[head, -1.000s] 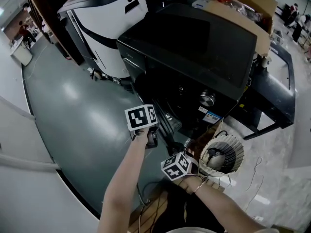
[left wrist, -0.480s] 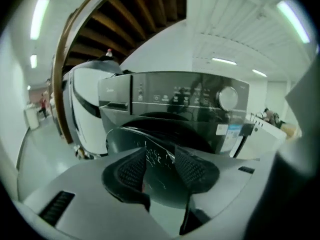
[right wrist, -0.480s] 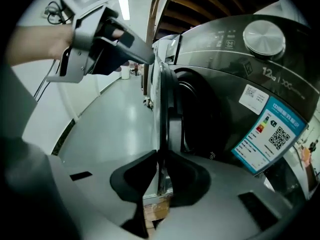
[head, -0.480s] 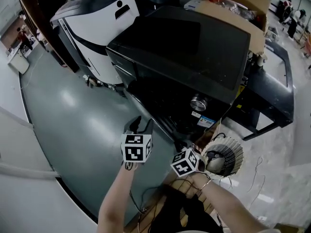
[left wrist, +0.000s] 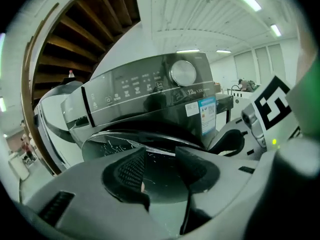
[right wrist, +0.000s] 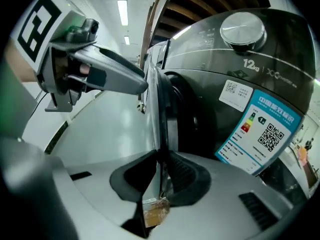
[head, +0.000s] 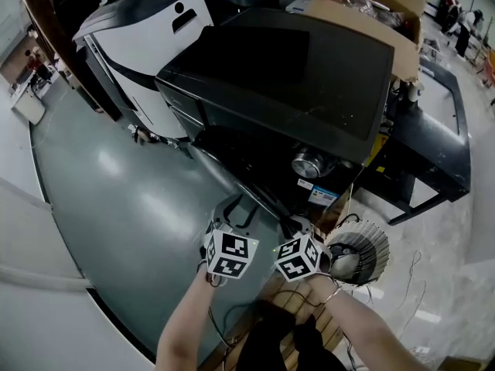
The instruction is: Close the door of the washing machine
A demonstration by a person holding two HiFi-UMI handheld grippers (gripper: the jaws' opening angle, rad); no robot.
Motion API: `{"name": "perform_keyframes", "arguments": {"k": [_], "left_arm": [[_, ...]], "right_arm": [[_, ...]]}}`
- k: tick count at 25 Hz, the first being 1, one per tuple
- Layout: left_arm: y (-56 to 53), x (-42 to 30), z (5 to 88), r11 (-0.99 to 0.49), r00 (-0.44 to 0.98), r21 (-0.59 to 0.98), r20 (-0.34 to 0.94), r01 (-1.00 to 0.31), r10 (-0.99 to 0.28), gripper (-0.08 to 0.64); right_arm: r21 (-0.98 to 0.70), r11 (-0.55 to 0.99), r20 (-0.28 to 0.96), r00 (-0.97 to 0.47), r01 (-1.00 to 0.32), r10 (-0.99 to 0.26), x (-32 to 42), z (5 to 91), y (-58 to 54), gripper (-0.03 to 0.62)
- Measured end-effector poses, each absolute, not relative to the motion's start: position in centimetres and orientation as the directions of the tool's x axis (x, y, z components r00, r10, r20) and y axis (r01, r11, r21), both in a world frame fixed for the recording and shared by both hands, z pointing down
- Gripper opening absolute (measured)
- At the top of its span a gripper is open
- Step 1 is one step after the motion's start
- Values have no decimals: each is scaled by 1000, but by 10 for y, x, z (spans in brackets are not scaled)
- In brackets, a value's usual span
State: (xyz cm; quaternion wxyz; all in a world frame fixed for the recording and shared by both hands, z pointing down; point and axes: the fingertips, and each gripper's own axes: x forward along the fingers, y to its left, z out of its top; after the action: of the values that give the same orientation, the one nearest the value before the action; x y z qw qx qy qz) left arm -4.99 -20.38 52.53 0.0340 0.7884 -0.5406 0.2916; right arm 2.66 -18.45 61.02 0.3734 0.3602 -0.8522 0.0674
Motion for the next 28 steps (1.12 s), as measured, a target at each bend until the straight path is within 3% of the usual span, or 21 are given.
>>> {"name": "perform_keyframes", "arguments": {"k": [8, 20, 28], "left_arm": [[-207, -38, 551, -412, 231, -290, 499, -864, -835, 213], [-221, -20, 568, -339, 259, -94, 468, -936, -845, 219], [-226, -15, 571, -309, 251, -50, 467, -950, -848, 202]], "right_arm": [[166, 703, 630, -474, -692, -615, 34, 613, -190, 80], [162, 669, 573, -483, -726, -662, 47, 618, -201, 86], [181, 623, 554, -444, -761, -704, 52, 620, -207, 92]]}}
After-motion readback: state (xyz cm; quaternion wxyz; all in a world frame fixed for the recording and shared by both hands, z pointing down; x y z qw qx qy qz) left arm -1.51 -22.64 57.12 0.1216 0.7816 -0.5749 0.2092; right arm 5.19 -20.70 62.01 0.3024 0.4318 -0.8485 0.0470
